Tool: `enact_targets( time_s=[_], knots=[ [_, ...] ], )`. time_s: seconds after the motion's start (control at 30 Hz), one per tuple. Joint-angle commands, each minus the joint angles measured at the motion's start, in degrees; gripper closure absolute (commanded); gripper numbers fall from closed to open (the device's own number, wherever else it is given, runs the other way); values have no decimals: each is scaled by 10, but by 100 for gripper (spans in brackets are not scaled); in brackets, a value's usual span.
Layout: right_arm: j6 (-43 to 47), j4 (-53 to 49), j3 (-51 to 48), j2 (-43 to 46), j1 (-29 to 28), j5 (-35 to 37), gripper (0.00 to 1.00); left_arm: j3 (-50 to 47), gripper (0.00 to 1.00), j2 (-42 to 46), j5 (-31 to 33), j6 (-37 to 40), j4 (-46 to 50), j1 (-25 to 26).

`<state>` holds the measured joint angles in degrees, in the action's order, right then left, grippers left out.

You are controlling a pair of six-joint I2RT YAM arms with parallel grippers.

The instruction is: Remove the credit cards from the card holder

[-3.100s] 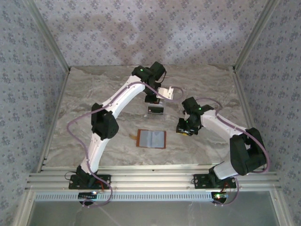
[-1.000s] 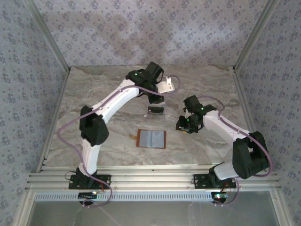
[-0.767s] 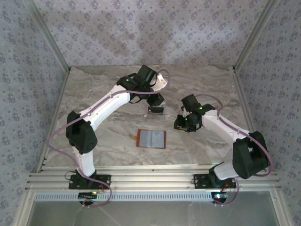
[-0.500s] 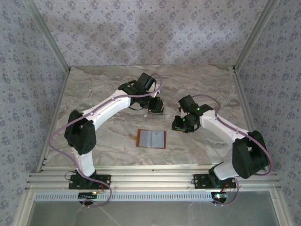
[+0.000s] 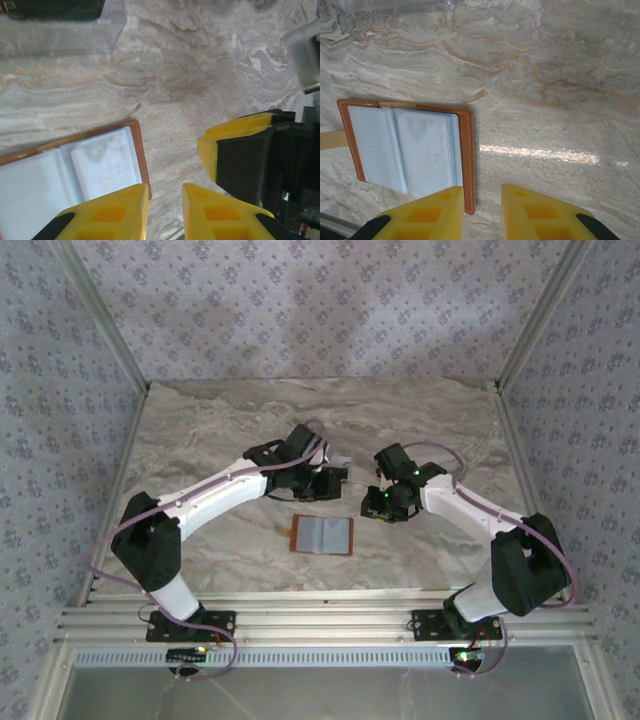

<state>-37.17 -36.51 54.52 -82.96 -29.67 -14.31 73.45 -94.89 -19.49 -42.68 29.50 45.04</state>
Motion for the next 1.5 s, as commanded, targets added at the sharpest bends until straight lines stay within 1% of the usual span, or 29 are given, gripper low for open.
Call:
enact_targets(
  time_s=[0.0, 0.13, 0.3, 0.57, 0.73, 0.97, 1.17, 1.47],
  knots=[
    [-13, 1, -8, -9, -3, 3, 73, -41, 76, -13, -56, -71, -68, 3],
    [-13, -2, -13, -7, -1, 5, 73, -53, 76, -36, -63, -83, -78, 12],
    [-12, -14, -22, -6, 6, 15, 73, -80, 76, -70, -115, -124, -133, 20],
    [-6, -16, -29, 5, 20, 16, 73, -85, 76, -111, -136, -138, -151, 37],
    [-5, -15, -30, 5, 20, 16, 73, -77, 77, -134, -135, -136, -142, 44],
    [-5, -13, -34, 5, 21, 17, 73, -76, 77, -143, -122, -124, -124, 45],
    [-4, -12, -34, 7, 22, 19, 73, -78, 78, -143, -110, -108, -103, 45],
    [-10, -4, -34, 7, 16, 18, 73, -79, 78, -121, -71, -86, -61, 44]
  ],
)
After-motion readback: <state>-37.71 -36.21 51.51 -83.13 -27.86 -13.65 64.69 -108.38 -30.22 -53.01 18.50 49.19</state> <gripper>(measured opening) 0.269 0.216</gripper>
